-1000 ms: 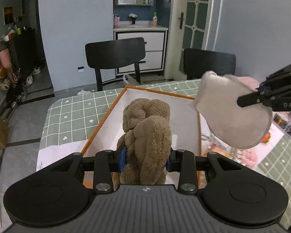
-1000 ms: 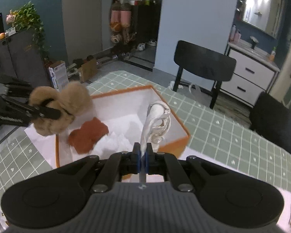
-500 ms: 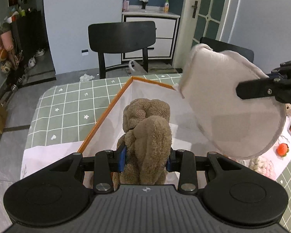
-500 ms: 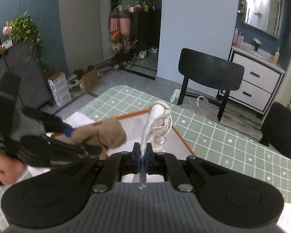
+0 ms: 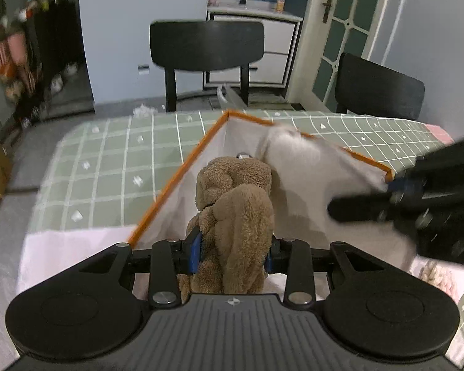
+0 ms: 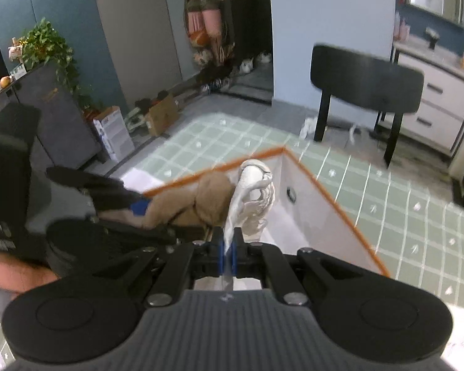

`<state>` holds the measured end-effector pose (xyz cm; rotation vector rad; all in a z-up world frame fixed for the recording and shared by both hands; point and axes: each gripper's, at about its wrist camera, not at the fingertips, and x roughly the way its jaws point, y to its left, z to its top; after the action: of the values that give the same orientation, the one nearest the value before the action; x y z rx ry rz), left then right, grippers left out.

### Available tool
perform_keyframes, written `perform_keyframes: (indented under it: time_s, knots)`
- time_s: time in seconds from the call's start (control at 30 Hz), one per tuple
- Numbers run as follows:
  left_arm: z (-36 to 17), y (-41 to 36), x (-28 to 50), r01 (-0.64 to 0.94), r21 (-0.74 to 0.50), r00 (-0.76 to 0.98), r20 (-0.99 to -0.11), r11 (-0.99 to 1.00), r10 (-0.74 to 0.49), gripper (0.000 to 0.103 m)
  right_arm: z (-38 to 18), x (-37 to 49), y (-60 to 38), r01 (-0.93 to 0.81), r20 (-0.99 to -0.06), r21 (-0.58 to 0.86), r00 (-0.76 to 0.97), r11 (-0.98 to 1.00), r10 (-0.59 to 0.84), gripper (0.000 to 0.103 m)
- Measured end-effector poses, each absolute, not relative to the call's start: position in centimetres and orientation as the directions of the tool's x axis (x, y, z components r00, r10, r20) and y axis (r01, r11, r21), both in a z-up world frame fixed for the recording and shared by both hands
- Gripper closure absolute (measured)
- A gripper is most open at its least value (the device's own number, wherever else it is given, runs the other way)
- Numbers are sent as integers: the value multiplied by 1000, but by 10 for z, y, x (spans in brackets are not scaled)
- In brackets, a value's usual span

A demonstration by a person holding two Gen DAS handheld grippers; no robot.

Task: Organize soft objects
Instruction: 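Lower the plush and white pad into the box and open both tools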

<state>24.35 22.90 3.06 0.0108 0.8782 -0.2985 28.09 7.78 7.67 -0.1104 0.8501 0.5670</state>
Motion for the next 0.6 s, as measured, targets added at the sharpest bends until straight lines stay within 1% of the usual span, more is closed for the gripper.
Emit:
perform_keyframes:
  time_s: [0.13, 0.27, 0.37, 0.4, 0.43, 0.47, 0.5, 0.53, 0.6]
  knots:
    - [22, 224, 248, 257, -99, 608, -757, 961, -241, 61, 43, 293, 79, -502, -788, 102, 486, 859, 377, 101]
    - [16, 221, 255, 236, -142, 614, -746, 961, -260, 61, 23, 297, 78, -494, -808, 80, 477, 866, 347, 100]
    - [11, 213, 260, 244, -115, 605, -758, 963, -244, 59, 17, 298, 78, -481, -816, 49, 486, 875, 313, 99]
    - [10, 210, 260, 249, -100, 595, -769, 963, -234, 55, 18, 299, 78, -478, -818, 36, 490, 878, 300, 94]
    - [9, 206, 261, 257, -83, 581, -783, 963, -223, 47, 18, 299, 78, -475, -819, 16, 499, 880, 284, 88]
    - [8, 203, 260, 267, -76, 571, -791, 961, -221, 44, 19, 299, 79, -471, -818, -8, 510, 882, 265, 81]
    - [8, 202, 260, 266, -68, 569, -794, 962, -213, 41, 19, 298, 80, -471, -818, -32, 519, 882, 247, 78]
    - [8, 201, 258, 260, -59, 572, -794, 964, -204, 36, 20, 297, 80, -471, -818, -54, 526, 880, 231, 76]
    - [12, 202, 255, 253, -60, 589, -782, 966, -203, 33, 22, 296, 77, -465, -813, -85, 544, 881, 209, 74]
